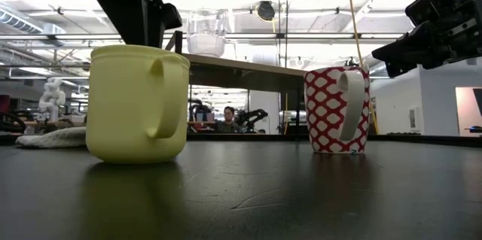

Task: Stack small to large cups/mugs on shelf
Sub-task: Put the yellow mug on the shelf

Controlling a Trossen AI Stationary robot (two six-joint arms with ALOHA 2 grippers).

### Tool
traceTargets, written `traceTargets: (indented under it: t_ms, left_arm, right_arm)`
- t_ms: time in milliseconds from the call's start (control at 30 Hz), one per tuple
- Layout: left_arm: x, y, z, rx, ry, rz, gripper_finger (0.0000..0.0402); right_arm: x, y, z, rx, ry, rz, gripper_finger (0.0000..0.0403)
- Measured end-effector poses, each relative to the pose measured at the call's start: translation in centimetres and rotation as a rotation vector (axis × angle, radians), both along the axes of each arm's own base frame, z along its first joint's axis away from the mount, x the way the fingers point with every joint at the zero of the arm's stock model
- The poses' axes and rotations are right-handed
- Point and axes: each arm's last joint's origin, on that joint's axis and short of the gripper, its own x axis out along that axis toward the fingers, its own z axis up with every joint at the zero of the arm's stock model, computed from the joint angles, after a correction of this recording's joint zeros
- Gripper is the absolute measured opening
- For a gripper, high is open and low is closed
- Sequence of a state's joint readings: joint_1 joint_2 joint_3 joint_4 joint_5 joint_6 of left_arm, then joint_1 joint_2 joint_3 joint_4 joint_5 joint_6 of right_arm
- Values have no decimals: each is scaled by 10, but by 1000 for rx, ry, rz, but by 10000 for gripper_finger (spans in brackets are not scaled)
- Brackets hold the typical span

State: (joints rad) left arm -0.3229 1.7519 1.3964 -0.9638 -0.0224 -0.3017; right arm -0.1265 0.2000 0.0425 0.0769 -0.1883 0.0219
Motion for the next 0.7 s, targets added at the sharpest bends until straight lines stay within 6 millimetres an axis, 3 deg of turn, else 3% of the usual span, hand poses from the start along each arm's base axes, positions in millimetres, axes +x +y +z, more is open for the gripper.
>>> traceTargets:
  t_ms: [700]
  left_arm:
    - [1,-3,-4,5,5,1,157]
  right_arm:
    - [0,0,0,0,0,0,0]
